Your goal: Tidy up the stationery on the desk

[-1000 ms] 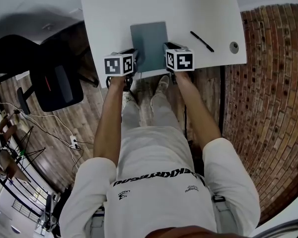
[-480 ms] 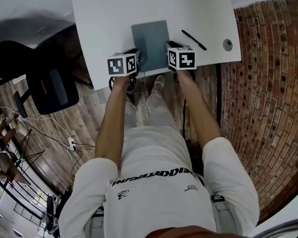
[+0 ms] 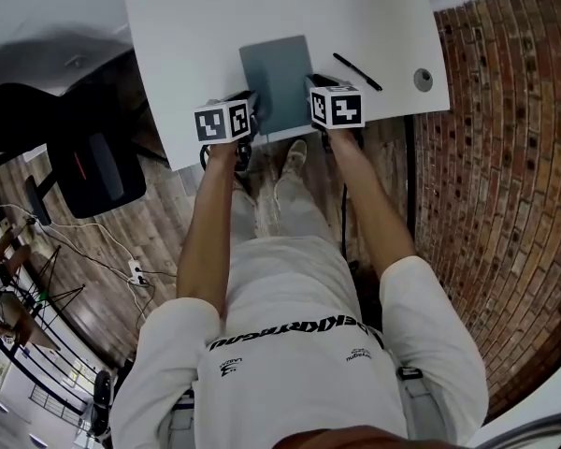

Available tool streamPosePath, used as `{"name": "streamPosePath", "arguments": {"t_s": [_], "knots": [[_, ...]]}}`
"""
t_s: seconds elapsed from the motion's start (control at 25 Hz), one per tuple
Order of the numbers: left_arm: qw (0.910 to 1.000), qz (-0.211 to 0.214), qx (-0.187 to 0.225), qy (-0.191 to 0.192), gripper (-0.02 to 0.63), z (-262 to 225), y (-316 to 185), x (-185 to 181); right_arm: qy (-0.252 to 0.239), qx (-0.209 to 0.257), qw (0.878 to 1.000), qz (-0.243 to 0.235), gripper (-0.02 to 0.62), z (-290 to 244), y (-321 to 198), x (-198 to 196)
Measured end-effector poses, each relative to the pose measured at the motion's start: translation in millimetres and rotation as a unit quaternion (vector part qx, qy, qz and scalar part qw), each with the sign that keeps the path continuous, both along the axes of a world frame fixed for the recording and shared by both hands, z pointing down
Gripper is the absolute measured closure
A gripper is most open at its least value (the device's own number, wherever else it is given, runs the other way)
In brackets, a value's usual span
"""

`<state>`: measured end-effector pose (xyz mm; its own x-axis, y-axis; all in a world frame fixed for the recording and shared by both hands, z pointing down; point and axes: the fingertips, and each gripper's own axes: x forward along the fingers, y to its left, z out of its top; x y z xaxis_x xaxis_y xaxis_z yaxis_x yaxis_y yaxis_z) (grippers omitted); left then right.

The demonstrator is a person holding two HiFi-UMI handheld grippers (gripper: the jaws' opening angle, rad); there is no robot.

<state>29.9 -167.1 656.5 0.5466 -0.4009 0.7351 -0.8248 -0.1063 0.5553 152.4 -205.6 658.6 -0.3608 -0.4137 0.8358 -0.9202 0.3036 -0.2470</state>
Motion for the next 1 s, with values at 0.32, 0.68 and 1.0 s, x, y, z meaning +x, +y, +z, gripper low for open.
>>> {"name": "streamPosePath", "arguments": {"t_s": [0.32,0.68,1.0], "knots": [[0.9999,-0.012,0.010,-0.006,0.545,1.4,-10.4,-2.1,-0.012,0.007,1.000,0.009,0.537,0.6,-9.5,-0.7],[0.9991,-0.031,0.021,-0.022,0.545,2.3,-36.1,-12.9,-0.024,0.015,1.000,0.003,0.538,1.5,-35.4,-10.9],[0.9987,-0.038,0.024,-0.023,0.545,2.1,-38.6,-15.8,-0.030,0.025,0.999,-0.002,0.537,0.8,-38.7,-13.3]]}}
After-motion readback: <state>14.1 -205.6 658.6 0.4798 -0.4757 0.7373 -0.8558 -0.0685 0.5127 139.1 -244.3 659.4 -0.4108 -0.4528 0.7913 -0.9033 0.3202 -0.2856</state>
